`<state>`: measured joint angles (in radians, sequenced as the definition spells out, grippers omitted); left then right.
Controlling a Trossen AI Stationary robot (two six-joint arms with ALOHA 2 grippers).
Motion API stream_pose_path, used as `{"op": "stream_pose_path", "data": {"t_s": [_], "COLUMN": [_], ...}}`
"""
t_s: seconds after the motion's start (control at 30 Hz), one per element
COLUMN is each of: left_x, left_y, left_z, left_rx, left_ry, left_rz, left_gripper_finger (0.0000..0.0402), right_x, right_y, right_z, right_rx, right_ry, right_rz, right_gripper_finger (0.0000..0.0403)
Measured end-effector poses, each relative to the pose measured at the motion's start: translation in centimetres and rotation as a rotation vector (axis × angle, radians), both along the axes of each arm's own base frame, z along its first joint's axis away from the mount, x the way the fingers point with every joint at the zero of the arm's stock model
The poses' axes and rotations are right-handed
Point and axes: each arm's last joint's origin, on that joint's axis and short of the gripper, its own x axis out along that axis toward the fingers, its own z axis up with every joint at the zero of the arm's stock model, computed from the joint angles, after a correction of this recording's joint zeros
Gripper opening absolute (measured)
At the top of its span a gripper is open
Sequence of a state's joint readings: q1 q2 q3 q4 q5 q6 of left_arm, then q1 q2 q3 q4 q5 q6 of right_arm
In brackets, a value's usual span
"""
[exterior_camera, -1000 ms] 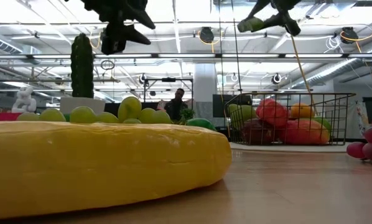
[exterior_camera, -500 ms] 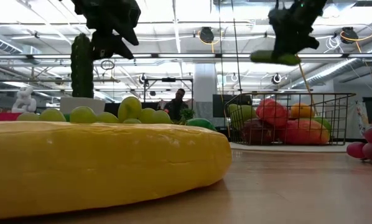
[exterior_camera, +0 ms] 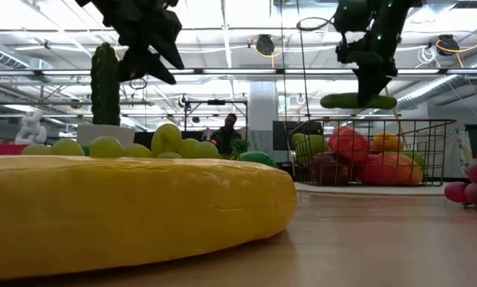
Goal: Build produce basket
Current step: Put the green cucumber into the gold wire basket
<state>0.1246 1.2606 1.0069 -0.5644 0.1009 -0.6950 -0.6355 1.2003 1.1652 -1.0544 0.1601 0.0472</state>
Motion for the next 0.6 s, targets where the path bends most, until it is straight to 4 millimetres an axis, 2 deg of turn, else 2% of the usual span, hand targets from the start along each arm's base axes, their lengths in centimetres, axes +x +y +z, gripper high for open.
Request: {"op": "stream_pose_path", "data": {"t_s": [0.4,0.6], "left_x": [0.1,0.4], "left_y": [0.8,1.0], "left_z": [0.2,0.5], "left_rx": [-0.034,-0.011], "left_ry": [-0.026,-0.068], "left_rz": [0.109,0.141], "left_gripper_finger": [0.0147,0.0147], "right_x": [-0.1,-0.9], "right_y": [-1.6,-2.0], "right_z": [-2.3,-4.0], "right_rx": [0.131,0.172], "right_ry": [0.139,0.185], "right_rz": [-0.121,-0.157], "right_gripper_finger": [0.0143,0.0166]}}
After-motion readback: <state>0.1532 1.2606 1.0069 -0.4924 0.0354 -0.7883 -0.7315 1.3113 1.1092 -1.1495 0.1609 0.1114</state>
